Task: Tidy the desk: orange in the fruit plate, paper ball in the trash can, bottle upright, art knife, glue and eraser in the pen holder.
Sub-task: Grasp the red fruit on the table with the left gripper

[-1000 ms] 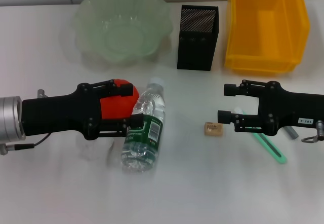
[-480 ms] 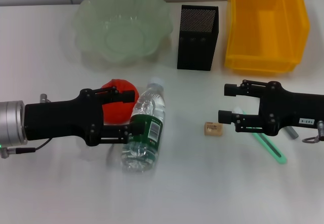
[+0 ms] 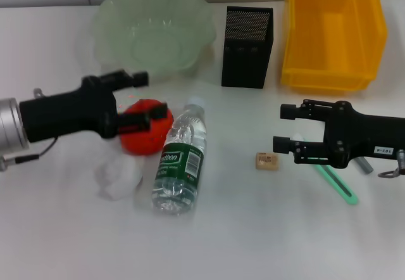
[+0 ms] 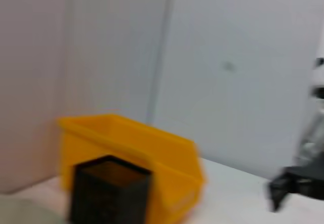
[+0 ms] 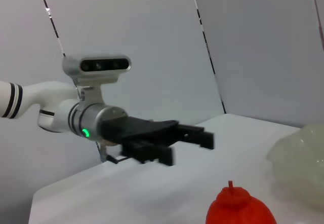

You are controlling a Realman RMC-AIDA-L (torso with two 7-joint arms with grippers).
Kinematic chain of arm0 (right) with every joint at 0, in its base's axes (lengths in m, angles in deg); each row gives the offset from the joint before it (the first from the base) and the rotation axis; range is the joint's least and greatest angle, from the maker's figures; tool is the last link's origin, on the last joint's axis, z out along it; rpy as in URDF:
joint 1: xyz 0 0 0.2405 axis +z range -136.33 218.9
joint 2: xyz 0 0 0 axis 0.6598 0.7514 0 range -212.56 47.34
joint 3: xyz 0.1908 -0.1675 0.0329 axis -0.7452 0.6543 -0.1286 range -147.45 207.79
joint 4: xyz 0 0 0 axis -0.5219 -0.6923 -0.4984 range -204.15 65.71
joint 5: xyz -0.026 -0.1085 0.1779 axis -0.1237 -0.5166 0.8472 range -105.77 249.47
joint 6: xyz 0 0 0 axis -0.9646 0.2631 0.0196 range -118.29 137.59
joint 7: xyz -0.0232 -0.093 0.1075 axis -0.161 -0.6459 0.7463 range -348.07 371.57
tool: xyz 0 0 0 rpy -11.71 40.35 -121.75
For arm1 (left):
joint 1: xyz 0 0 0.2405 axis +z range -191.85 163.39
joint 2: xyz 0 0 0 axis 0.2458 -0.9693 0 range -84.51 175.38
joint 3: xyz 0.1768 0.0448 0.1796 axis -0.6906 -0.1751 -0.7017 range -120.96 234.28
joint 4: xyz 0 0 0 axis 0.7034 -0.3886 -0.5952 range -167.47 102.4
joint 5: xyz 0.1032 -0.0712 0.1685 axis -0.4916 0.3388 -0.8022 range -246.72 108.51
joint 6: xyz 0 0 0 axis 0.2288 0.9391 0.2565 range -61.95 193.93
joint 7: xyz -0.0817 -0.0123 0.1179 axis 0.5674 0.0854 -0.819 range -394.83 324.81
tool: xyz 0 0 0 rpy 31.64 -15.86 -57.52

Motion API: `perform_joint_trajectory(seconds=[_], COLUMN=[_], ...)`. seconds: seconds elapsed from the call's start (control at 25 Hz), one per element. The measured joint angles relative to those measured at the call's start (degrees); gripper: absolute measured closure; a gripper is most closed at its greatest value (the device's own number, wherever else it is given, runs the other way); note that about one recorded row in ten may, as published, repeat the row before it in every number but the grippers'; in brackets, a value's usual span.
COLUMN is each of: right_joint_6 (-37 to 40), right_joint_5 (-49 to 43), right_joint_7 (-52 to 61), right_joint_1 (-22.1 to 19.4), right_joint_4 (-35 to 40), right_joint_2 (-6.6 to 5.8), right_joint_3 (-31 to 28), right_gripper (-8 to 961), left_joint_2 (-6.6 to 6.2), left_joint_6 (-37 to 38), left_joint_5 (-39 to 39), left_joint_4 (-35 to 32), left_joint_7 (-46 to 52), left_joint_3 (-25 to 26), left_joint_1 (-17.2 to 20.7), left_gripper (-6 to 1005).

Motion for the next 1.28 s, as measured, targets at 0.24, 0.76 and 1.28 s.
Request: perform_joint_trajectory(seconds=[0.24,0.76,1.28], right_joint_6=[-0.04,-0.4,-0.53], right_joint_5=[0.09,0.15,-0.11], right_joint_7=[0.02,0.02,0.02], right_joint_1=[0.24,0.8,1.14], right_joint_4=[0.05,0.01,0.0], right_joint_2=[0.0,0.0,0.0], right_joint_3=[-0.07,-0.2,-0.19], right_gripper=[199,200,200], left_joint_2=[1.01,2.63,4.18], left_joint_6=[-9.76,-19.29,-22.95], left_joint_5=[-0.13,-7.05,-9.13], left_joint_4=[-0.01,0.62,-0.6], left_joint_7=[-2.0,-3.28,-4.26], left_joint_3=[0.21,-0.93,-0.26], left_joint_1=[-0.21,-0.97,-0.86], left_gripper=[203,219,534])
